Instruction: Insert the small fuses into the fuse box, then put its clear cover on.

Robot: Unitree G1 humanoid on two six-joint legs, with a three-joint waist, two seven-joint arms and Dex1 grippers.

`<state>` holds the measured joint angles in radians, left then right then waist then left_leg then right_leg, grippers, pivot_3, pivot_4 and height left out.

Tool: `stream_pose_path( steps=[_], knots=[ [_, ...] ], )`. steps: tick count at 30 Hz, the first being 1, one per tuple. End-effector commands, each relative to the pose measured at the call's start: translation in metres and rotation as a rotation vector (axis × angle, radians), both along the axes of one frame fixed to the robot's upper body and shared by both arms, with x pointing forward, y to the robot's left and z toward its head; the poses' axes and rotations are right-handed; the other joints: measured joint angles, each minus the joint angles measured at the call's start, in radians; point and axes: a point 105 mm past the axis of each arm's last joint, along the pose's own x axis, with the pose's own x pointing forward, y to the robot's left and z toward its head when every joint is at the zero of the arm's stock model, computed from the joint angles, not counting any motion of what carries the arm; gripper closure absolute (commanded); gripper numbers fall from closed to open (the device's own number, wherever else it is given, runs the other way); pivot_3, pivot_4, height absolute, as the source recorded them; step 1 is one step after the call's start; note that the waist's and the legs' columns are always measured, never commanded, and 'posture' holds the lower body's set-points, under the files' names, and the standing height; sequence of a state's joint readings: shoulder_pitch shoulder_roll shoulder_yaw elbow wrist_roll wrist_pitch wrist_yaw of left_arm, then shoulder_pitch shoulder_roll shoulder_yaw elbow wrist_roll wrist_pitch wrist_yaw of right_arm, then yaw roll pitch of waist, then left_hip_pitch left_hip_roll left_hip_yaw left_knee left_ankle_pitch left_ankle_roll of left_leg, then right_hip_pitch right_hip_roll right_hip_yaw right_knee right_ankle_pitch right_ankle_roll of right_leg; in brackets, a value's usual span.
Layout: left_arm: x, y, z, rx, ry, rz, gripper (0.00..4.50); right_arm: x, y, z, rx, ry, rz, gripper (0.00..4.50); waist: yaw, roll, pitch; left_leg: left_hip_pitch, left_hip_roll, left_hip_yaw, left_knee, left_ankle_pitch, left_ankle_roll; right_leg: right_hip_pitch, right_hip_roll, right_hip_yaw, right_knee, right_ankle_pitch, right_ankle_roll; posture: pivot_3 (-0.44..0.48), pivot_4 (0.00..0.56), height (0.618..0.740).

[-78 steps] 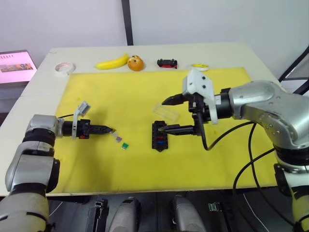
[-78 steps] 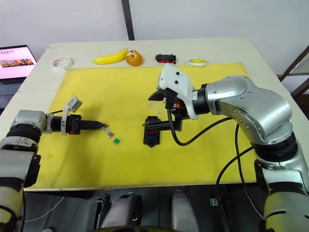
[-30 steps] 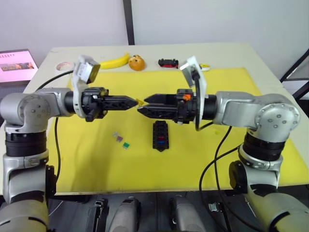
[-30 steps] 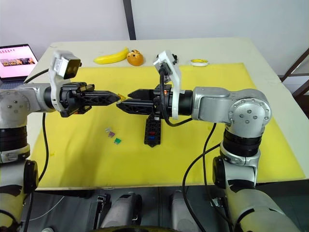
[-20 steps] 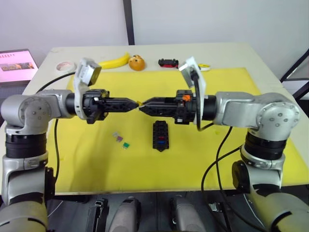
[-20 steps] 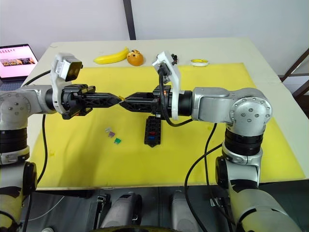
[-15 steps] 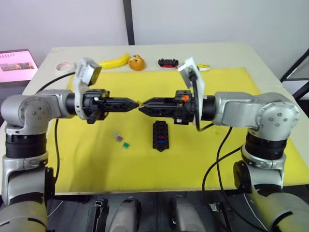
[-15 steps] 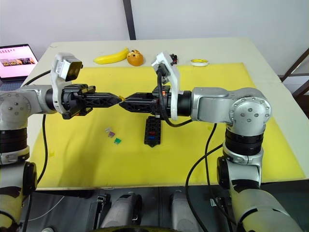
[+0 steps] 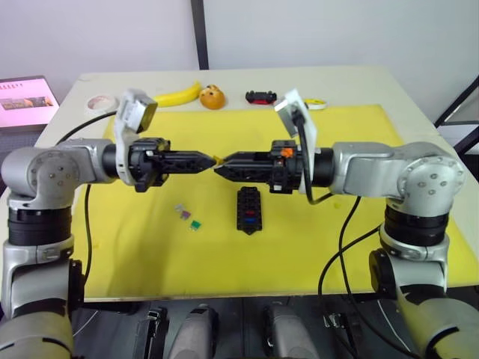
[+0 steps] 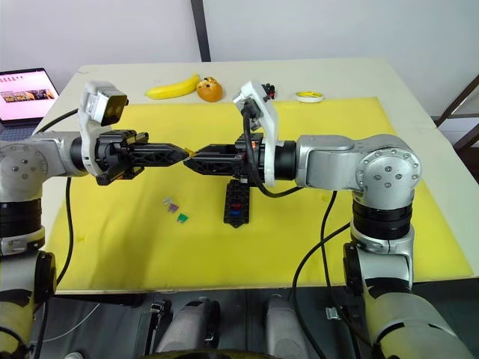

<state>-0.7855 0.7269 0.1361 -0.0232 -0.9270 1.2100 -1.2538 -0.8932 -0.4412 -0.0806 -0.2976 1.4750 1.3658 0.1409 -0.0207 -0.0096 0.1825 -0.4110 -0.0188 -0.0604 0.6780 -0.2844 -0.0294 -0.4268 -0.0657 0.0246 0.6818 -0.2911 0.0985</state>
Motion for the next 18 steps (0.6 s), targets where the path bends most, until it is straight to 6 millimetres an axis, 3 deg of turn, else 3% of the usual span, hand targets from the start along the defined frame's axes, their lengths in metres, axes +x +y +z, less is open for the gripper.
stream_pose_path(
  steps=[1,4,5,18],
  knots=[
    [-0.0045,0.0000,0.0067,0.002,-0.047,-0.008,4.50,-0.0039,0.0015,0.0095,0.025,-0.031,0.018,3.05,0.000,0.000,0.000,0.000,0.000,0.000,0.000,0.000,0.000,0.000,0.000,0.000,0.000,0.000,0.000,0.000,0.150,0.740],
    [-0.0042,-0.0001,0.0066,0.003,-0.047,-0.007,4.50,-0.0037,0.0015,0.0096,0.025,-0.032,0.017,3.86,0.000,0.000,0.000,0.000,0.000,0.000,0.000,0.000,0.000,0.000,0.000,0.000,0.000,0.000,0.000,0.000,0.150,0.740],
    [-0.0042,-0.0002,0.0065,0.003,-0.047,-0.007,4.50,-0.0038,0.0016,0.0096,0.025,-0.032,0.018,4.45,0.000,0.000,0.000,0.000,0.000,0.000,0.000,0.000,0.000,0.000,0.000,0.000,0.000,0.000,0.000,0.000,0.150,0.740],
    [-0.0054,0.0017,0.0000,0.052,-0.082,-0.001,4.50,-0.0039,-0.0006,0.0076,-0.011,-0.053,0.010,4.45,0.000,0.000,0.000,0.000,0.000,0.000,0.000,0.000,0.000,0.000,0.000,0.000,-0.001,0.000,0.000,0.000,0.150,0.740]
  ],
)
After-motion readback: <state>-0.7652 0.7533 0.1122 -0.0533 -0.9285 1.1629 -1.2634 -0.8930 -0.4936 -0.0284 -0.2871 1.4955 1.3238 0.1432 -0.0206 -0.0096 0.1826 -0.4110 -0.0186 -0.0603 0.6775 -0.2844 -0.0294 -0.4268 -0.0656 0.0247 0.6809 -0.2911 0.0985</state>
